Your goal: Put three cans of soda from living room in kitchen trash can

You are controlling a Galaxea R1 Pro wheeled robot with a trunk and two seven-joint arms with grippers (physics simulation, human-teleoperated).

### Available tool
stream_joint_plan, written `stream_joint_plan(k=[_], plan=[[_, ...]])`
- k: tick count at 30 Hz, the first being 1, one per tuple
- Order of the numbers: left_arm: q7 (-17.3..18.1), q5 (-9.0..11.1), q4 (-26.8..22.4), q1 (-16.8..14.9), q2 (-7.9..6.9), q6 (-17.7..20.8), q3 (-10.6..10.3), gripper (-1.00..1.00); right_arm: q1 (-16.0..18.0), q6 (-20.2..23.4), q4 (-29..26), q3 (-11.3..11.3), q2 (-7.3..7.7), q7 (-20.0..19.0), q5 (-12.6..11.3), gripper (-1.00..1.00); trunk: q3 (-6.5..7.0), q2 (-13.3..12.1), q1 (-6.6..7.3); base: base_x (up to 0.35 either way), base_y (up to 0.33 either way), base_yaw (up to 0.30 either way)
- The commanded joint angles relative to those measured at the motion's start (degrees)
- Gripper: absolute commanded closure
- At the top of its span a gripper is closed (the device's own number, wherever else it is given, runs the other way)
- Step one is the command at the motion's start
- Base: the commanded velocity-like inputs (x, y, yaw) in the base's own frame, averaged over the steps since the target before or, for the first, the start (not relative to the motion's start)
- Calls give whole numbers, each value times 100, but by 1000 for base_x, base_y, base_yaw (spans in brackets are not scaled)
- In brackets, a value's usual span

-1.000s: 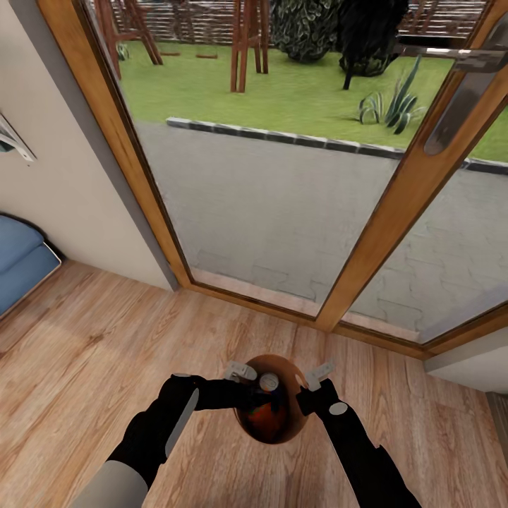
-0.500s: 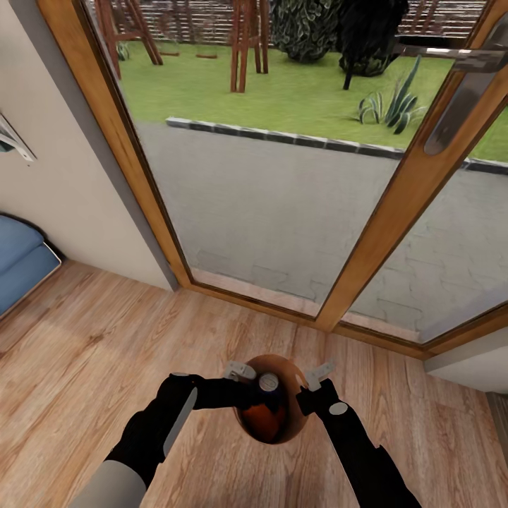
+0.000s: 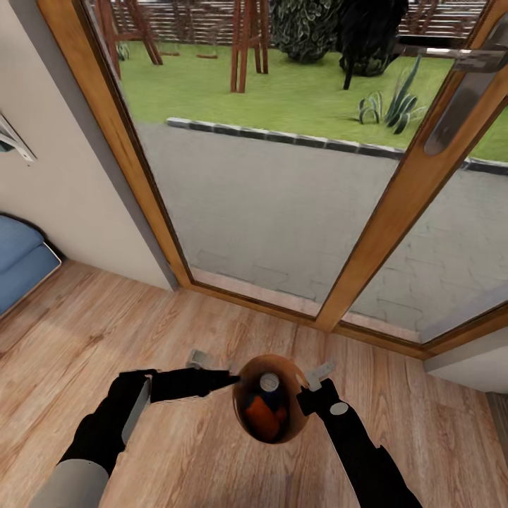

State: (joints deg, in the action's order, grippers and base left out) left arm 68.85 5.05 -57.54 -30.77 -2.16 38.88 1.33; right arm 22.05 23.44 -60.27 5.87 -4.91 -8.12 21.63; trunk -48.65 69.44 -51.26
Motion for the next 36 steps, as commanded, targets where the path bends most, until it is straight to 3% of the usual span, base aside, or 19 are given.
stream_joint_plan(k=[1, 4, 7, 10, 13, 18, 22, 29, 32, 36], plan=[[260, -5, 4, 1, -75, -1, 161, -100, 1, 4, -2, 2, -1, -23, -58, 100, 0, 0, 0, 0, 0, 0], [819, -10, 32, 1, -258, -3, 458, -100, 1, 2, 2, 2, -1, -23, -60, 100, 0, 0, 0, 0, 0, 0], [1113, -9, 43, 1, -403, -3, 628, -100, 1, -2, 3, 2, -1, -23, -60, 100, 0, 0, 0, 0, 0, 0], [1477, 13, 60, 1, -639, 5, 885, -100, 1, -5, 5, 2, -1, -23, -62, 100, 0, 0, 0, 0, 0, 0], [1718, 19, 77, 1, -790, 11, 1173, -100, 1, -6, 11, 2, -1, -23, -62, 100, 0, 0, 0, 0, 0, 0], [1822, -4, 84, 1, -979, -6, 1638, -100, 1, -6, 15, 2, -1, -23, -62, 100, 0, 0, 0, 0, 0, 0], [1808, -38, 120, 1, -1186, -30, 1804, -100, 1, -6, 17, 2, 1, -23, -62, 100, 0, 0, 0, 0, 0, 0], [1591, -71, 409, 1, -1407, -372, 1833, -100, 1, -14, 15, 1, 13, -19, -62, 100, 0, 0, 0, 0, 0, 0], [1257, -75, 565, 1, -1449, -517, 1830, -100, 1, -15, 20, 1, 13, -16, -62, 100, 0, 0, 0, 0, 0, 0], [564, -142, 867, 1, -1456, -794, 1817, -100, 1, -19, 21, -4, 14, -15, -65, 100, 0, 0, 0, 0, 0, 0]])
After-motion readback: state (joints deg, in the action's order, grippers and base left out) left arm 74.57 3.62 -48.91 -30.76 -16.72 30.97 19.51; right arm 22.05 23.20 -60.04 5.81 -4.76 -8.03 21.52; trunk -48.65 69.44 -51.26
